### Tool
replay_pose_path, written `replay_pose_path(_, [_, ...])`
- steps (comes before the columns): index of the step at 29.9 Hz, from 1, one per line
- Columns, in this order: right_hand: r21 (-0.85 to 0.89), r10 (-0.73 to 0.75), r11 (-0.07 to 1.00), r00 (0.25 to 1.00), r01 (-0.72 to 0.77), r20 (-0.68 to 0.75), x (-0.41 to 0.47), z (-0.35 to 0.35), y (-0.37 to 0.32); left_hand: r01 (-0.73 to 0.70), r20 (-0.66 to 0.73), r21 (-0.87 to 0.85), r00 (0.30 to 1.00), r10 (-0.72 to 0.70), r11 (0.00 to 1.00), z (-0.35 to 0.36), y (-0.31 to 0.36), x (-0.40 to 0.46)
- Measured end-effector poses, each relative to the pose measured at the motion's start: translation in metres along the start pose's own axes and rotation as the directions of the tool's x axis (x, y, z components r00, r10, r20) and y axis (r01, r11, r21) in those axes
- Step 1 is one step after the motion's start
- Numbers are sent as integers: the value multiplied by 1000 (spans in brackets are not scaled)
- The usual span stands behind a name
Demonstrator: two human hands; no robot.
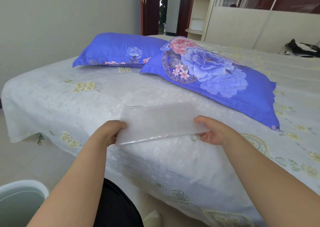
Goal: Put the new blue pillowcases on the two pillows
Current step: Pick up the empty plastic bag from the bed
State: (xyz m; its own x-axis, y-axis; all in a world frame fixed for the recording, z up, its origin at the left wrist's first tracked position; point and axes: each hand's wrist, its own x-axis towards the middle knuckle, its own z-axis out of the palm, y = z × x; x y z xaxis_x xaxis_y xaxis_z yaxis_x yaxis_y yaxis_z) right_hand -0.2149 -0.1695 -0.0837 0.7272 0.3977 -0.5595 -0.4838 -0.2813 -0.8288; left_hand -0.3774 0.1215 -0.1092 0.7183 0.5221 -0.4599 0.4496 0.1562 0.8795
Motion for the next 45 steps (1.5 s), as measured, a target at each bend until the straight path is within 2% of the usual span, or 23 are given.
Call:
replay_pose_path(2, [162,20,986,994,-37,108,-3,-5,6,35,144,-140,990,-15,989,-6,-1,-7])
replay_pose_path(5, [343,-24,939,990,-25,136,-6,-4,14,21,272,-329,959,74,944,-15,-5,-10])
replay_pose_path(8, [479,-103,878,985,23,140,-14,9,19,-9,246,-525,956,162,851,-19,-7,-14])
replay_pose_path(10, [497,-149,866,976,51,158,-21,20,23,-19,218,-614,957,193,789,-25,-7,-21])
replay_pose_path(13, [366,-119,930,971,36,206,-32,31,23,-28,209,-700,947,243,713,-45,-12,-31])
replay_pose_path(15, [159,-79,986,971,43,228,-40,47,18,-30,209,-710,945,251,704,-68,-23,-40])
replay_pose_path(18, [-136,-137,975,953,179,272,-43,84,11,-56,213,-534,957,198,844,-107,-53,-53])
replay_pose_path(20, [-145,-209,957,945,250,251,-43,112,10,-77,126,-394,983,137,916,-130,-76,-60])
replay_pose_path(22, [-111,-287,940,925,322,250,-49,140,10,-37,19,-330,999,45,943,-146,-95,-65])
replay_pose_path(24, [-99,-300,935,907,341,295,-57,174,13,9,-90,-312,995,-39,950,-168,-118,-71])
replay_pose_path(26, [-140,-281,928,894,346,349,-64,205,17,8,-252,-377,961,-112,926,-187,-140,-79])
replay_pose_path(29, [-255,-241,892,869,374,433,-74,245,34,-159,-513,-480,848,-129,863,-213,-169,-101])
replay_pose_path(32, [-376,-199,840,867,392,457,-77,269,61,-372,-697,-508,708,-117,777,-232,-203,-128])
replay_pose_path(33, [-449,-190,795,871,408,454,-77,274,72,-426,-749,-525,643,-162,736,-240,-217,-135])
replay_pose_path(35, [-655,-244,566,861,501,447,-74,278,89,-514,-838,-534,428,-338,671,-254,-239,-146])
replay_pose_path(37, [-776,-335,327,833,540,440,-73,278,99,-453,-891,-446,141,-432,772,-256,-246,-157])
replay_pose_path(39, [-811,-354,192,809,553,468,-76,277,104,-472,-868,-436,-5,-497,766,-248,-251,-171])
replay_pose_path(40, [-820,-345,145,805,553,482,-78,276,105,-453,-854,-440,-55,-517,775,-241,-254,-175])
replay_pose_path(42, [-833,-336,75,800,549,497,-83,274,107,-267,-895,-380,-136,-425,885,-232,-258,-184])
replay_pose_path(43, [-836,-339,46,796,547,502,-86,274,109,-144,-940,-283,-156,-304,948,-229,-264,-188])
replay_pose_path(44, [-833,-348,21,785,553,513,-88,273,110,-71,-973,-190,-119,-197,979,-229,-269,-190])
replay_pose_path(45, [-829,-353,4,776,559,522,-89,272,111,85,-994,-97,-68,-91,992,-228,-272,-191])
